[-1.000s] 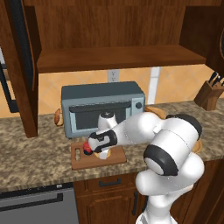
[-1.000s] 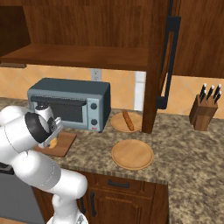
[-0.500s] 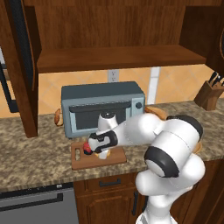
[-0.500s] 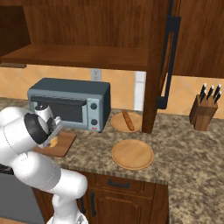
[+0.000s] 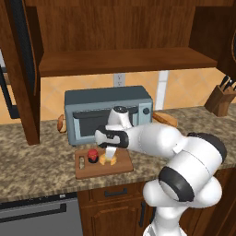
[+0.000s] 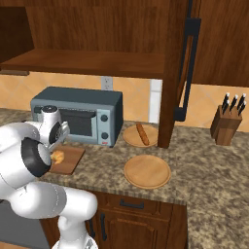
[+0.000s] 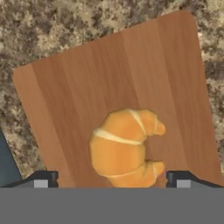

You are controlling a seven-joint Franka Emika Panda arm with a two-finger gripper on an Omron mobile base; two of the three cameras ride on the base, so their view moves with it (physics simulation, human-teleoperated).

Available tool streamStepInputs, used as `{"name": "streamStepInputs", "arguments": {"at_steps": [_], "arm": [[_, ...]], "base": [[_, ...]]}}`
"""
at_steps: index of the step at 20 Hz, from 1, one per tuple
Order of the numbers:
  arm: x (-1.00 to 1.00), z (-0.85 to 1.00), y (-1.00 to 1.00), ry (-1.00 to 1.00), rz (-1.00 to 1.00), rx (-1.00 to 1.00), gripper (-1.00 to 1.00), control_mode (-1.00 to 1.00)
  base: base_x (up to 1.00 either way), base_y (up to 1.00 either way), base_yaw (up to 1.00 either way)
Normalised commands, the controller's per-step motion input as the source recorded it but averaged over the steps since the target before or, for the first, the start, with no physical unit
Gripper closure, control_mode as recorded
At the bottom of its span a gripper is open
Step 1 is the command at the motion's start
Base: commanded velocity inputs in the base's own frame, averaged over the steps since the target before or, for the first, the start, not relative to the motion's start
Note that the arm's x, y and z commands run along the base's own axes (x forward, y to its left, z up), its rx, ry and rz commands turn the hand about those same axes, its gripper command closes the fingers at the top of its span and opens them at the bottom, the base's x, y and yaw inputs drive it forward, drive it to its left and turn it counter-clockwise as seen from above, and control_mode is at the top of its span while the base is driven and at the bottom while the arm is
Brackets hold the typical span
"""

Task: From the different types of pastries on the counter, select a croissant and place it on the cutting board. Then retrieve a jar of jam from the cabinet and place it alongside the croissant on the cutting board.

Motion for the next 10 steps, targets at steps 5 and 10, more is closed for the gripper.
{"name": "streamStepInputs", "arguments": {"at_steps": [5,10], "arm": [[-0.42,0.16,-0.34,0.15,-0.01,0.00,-1.00,-1.00],[-0.51,0.17,-0.59,0.20,-0.05,0.00,-1.00,-1.00]], "base": [[0.00,0.00,0.00],[0.00,0.00,0.00]]}}
